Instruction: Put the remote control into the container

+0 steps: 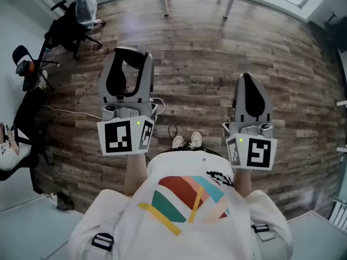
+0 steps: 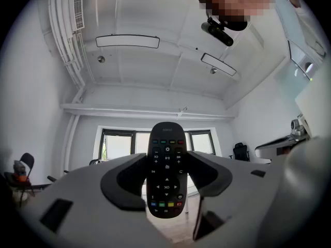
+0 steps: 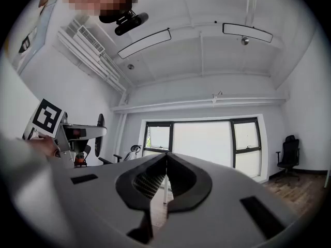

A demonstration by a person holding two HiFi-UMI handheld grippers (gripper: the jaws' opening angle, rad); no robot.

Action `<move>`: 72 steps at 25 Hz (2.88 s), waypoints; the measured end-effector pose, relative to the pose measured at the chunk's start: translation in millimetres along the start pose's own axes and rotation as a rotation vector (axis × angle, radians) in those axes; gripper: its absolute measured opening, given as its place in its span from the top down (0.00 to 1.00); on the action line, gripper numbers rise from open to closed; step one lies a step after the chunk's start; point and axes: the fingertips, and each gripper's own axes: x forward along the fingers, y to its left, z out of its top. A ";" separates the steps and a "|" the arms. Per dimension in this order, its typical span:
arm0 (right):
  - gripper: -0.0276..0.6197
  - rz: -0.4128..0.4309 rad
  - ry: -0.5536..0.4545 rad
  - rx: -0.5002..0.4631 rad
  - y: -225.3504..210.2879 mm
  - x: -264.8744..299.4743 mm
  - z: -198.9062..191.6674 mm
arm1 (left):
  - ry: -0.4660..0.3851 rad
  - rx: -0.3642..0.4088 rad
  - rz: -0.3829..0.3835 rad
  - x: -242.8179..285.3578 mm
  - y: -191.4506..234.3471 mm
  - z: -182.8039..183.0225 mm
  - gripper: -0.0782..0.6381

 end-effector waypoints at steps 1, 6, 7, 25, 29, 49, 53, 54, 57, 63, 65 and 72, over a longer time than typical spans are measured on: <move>0.95 0.000 -0.001 0.000 -1.0 0.0 1.1 | 0.000 0.000 -0.001 0.6 -1.0 1.0 0.54; 0.95 0.001 -0.003 0.006 -8.0 -0.4 2.2 | 0.004 0.009 -0.004 3.1 -7.1 3.3 0.54; 0.95 0.002 -0.002 0.008 -10.1 -0.4 1.1 | 0.006 0.013 -0.002 3.7 -8.2 2.9 0.54; 0.95 0.136 0.066 0.038 -54.3 9.4 -38.8 | 0.069 0.022 0.129 8.5 -18.3 -23.2 0.54; 0.95 0.152 0.059 -0.027 -51.4 23.4 -36.6 | 0.074 -0.008 0.156 21.4 -5.7 -32.6 0.54; 0.95 0.043 0.076 -0.003 -76.1 255.7 -53.1 | 0.049 -0.101 0.023 261.9 92.6 -99.8 0.54; 0.95 0.049 0.073 -0.032 -67.3 301.9 -51.9 | 0.037 -0.092 0.018 298.7 120.7 -107.8 0.54; 0.95 0.050 0.068 -0.034 -65.3 312.2 -51.6 | 0.037 -0.089 0.017 306.2 125.8 -110.3 0.54; 0.95 0.045 0.051 -0.034 -63.9 340.9 -49.6 | 0.031 -0.086 0.011 328.0 136.8 -113.0 0.54; 0.95 0.033 0.039 -0.019 -63.2 375.9 -54.6 | 0.013 -0.090 -0.024 365.7 149.1 -116.6 0.54; 0.95 0.018 0.044 -0.005 -69.3 383.5 -59.4 | 0.017 -0.083 -0.037 378.0 148.5 -118.9 0.54; 0.95 0.008 0.055 0.038 -108.8 431.3 -79.2 | 0.047 -0.065 -0.066 437.3 134.5 -136.5 0.54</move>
